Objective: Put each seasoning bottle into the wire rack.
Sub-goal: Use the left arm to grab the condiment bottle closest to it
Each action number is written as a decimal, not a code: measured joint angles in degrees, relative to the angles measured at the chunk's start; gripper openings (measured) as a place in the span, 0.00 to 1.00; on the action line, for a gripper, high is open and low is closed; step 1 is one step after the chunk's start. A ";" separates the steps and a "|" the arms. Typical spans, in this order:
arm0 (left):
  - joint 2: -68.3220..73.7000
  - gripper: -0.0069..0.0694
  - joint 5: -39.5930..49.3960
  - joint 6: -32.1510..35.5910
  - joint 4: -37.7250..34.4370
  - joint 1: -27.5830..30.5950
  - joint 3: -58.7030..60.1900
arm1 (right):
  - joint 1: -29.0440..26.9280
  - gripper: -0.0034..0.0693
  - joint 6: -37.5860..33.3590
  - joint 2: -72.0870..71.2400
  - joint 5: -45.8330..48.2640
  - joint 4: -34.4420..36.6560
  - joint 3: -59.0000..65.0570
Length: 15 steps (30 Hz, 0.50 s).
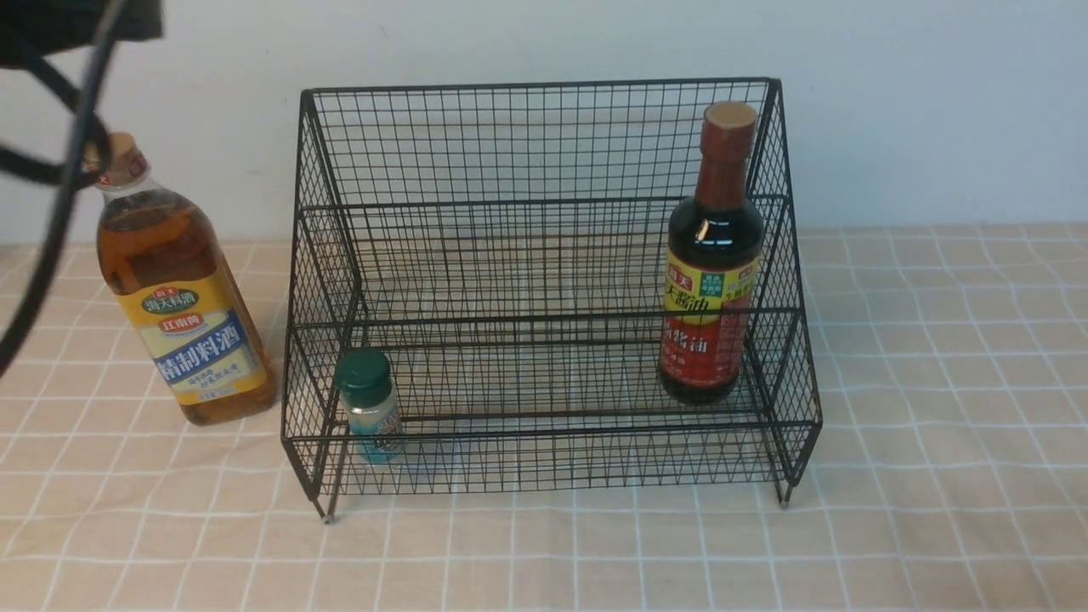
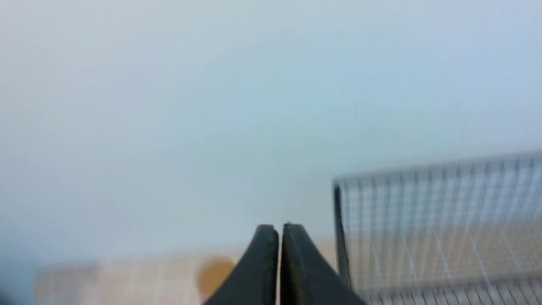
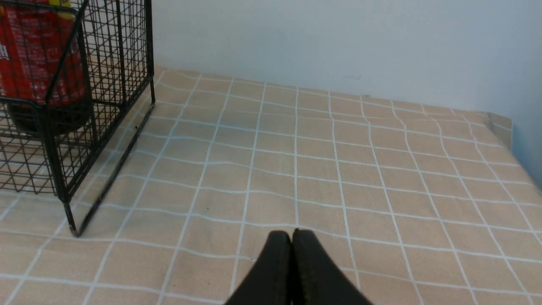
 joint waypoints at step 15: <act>-4.44 0.08 -14.03 -60.64 48.27 0.00 23.60 | 0.00 0.03 0.41 0.00 0.00 0.01 0.00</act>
